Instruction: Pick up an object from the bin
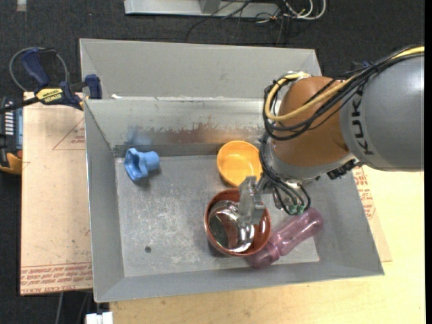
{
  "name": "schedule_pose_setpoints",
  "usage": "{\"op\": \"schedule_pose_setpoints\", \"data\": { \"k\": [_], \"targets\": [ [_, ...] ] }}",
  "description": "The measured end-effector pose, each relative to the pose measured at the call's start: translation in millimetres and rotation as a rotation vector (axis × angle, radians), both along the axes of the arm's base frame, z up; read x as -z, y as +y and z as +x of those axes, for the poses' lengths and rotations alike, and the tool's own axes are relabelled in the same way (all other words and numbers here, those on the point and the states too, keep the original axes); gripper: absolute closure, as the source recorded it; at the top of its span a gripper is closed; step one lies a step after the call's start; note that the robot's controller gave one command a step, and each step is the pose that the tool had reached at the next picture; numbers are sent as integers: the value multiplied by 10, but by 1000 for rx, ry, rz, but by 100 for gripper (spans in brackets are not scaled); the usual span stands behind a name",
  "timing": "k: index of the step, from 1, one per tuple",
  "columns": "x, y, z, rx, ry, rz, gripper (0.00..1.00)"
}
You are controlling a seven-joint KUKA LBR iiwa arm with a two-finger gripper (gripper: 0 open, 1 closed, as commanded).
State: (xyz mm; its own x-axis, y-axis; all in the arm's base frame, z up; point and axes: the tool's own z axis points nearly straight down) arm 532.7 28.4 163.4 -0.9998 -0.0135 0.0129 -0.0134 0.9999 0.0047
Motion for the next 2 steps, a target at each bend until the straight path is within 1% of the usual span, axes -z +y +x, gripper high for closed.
{"op": "schedule_pose_setpoints", "data": {
  "k": [1, 2],
  "targets": [
    [-161, 60, -69, -166, 10, 2, 100],
    [170, 23, -2, -224, 3, 4, 100]
  ]
}}
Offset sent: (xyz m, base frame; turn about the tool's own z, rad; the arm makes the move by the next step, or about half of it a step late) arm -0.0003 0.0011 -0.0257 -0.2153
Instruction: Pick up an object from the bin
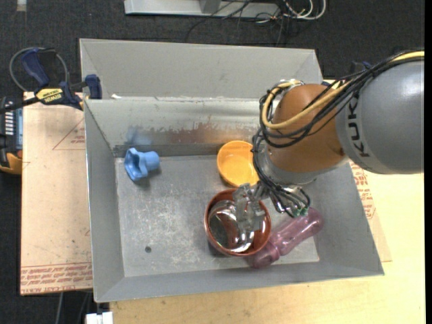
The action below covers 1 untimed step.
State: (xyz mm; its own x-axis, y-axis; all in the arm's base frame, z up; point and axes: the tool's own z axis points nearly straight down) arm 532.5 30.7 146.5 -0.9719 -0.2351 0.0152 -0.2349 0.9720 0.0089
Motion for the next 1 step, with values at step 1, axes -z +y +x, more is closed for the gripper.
{"op": "schedule_pose_setpoints", "data": {
  "k": [1],
  "targets": [
    [-501, -566, 674, 36, -11, -1, 100]
  ]
}}
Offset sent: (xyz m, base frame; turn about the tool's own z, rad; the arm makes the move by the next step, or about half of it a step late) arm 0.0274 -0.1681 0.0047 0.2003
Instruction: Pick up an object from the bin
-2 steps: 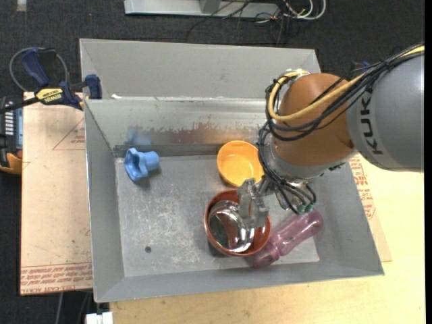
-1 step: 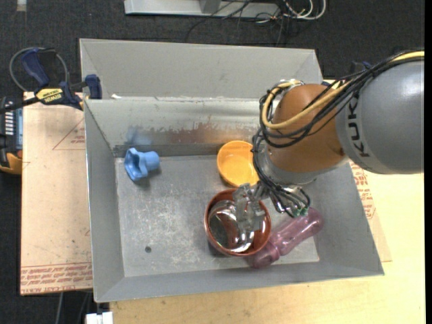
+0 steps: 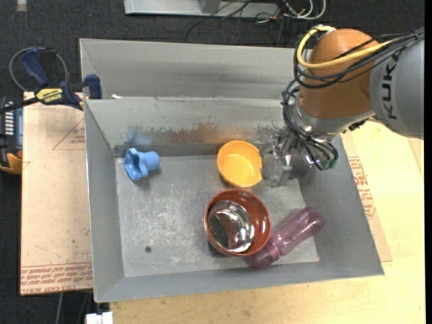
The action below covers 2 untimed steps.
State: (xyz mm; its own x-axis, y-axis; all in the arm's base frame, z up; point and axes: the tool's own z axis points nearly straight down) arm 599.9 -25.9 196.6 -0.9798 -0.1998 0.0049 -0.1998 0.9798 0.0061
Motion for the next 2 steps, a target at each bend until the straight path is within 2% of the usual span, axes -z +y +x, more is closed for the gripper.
{"op": "schedule_pose_setpoints", "data": {
  "k": [1, 2],
  "targets": [
    [457, -1117, -396, 169, 26, 1, 100],
    [471, -606, -340, 147, 1, 6, 100]
  ]
}}
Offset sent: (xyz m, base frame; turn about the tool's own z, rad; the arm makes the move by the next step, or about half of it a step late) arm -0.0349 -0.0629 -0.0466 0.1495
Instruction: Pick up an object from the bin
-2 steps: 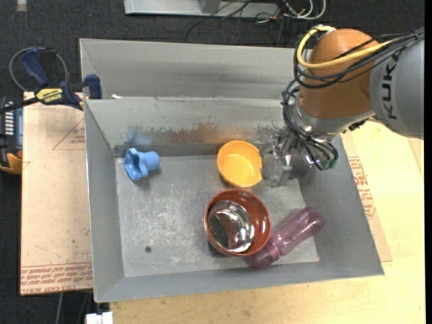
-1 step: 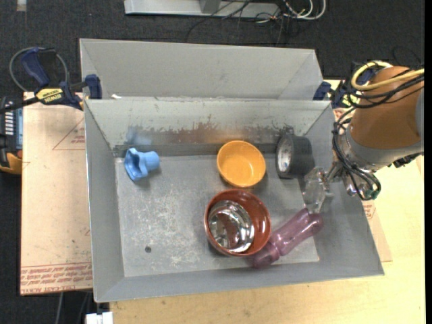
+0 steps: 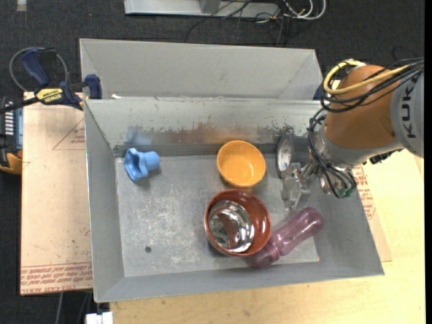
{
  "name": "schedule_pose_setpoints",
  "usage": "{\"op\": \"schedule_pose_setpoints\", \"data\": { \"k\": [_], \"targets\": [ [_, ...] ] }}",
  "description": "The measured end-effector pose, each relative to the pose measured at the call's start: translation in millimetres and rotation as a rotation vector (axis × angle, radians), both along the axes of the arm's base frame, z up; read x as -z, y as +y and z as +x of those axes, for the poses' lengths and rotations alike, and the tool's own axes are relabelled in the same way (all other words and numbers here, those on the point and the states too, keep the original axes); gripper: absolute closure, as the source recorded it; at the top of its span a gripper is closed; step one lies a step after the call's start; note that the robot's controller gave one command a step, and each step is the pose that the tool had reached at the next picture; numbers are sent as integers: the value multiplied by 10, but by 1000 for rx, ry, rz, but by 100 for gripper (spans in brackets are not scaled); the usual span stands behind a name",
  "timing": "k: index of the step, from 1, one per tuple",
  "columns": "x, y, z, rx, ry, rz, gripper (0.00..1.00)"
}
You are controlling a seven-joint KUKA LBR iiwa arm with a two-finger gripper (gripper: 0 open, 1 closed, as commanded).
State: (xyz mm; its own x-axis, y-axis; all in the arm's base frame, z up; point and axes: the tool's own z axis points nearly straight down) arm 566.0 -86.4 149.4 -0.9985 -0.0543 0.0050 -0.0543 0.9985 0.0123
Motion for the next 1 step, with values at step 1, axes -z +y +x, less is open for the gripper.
{"op": "schedule_pose_setpoints", "data": {
  "k": [1],
  "targets": [
    [270, -632, -50, 53, 15, -8, 100]
  ]
}}
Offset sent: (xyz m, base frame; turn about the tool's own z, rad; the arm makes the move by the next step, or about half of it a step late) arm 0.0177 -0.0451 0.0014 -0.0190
